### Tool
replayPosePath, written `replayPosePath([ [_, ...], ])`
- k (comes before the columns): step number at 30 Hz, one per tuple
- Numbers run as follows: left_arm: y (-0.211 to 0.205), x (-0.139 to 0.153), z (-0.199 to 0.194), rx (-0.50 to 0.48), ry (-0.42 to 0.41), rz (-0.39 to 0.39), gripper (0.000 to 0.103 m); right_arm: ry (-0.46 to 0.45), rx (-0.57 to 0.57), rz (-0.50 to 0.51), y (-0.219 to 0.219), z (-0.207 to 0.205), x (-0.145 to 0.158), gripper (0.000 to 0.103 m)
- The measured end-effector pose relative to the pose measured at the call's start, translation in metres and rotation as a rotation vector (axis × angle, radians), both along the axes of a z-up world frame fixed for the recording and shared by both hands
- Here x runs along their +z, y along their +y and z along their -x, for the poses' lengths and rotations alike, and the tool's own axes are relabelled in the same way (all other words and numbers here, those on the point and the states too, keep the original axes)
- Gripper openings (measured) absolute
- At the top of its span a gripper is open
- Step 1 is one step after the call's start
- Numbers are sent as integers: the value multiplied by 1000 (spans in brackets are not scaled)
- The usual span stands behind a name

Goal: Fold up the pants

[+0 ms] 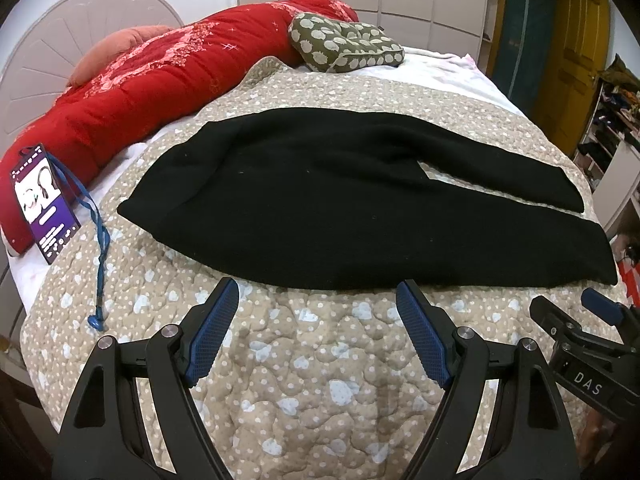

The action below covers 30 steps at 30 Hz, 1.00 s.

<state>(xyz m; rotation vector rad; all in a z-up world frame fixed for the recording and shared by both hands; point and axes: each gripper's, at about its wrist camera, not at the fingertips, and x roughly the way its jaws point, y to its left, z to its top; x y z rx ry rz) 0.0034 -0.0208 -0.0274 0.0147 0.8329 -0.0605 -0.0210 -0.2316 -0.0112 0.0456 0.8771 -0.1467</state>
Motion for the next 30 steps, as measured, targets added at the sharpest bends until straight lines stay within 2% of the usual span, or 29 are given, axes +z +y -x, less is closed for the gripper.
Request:
replayPosePath([
  [30,20,-10,-13,60,50,18,81,11,-21,-30,-10,0,-4,85],
])
